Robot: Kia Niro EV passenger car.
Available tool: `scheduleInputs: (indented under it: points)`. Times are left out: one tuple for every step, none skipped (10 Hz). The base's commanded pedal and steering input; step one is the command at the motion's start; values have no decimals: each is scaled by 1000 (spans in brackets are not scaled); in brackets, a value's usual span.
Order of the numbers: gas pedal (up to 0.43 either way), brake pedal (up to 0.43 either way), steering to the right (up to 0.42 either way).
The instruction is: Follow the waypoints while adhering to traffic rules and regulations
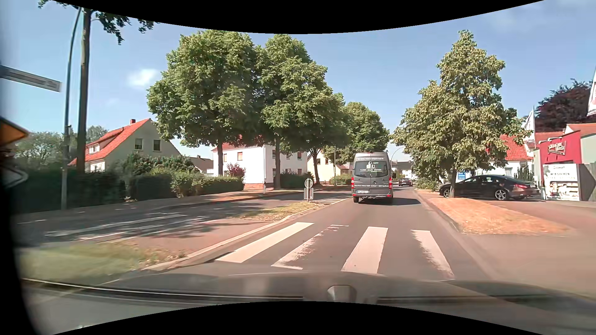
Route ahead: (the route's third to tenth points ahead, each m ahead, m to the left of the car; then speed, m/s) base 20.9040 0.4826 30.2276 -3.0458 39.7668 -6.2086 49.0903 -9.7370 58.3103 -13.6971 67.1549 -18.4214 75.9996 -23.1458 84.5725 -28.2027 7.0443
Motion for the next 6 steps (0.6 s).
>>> scheduleInputs:
  points:
    - [220,6,133]
    - [228,6,133]
    - [240,6,133]
    - [248,6,133]
    - [268,6,133]
    - [280,6,132]
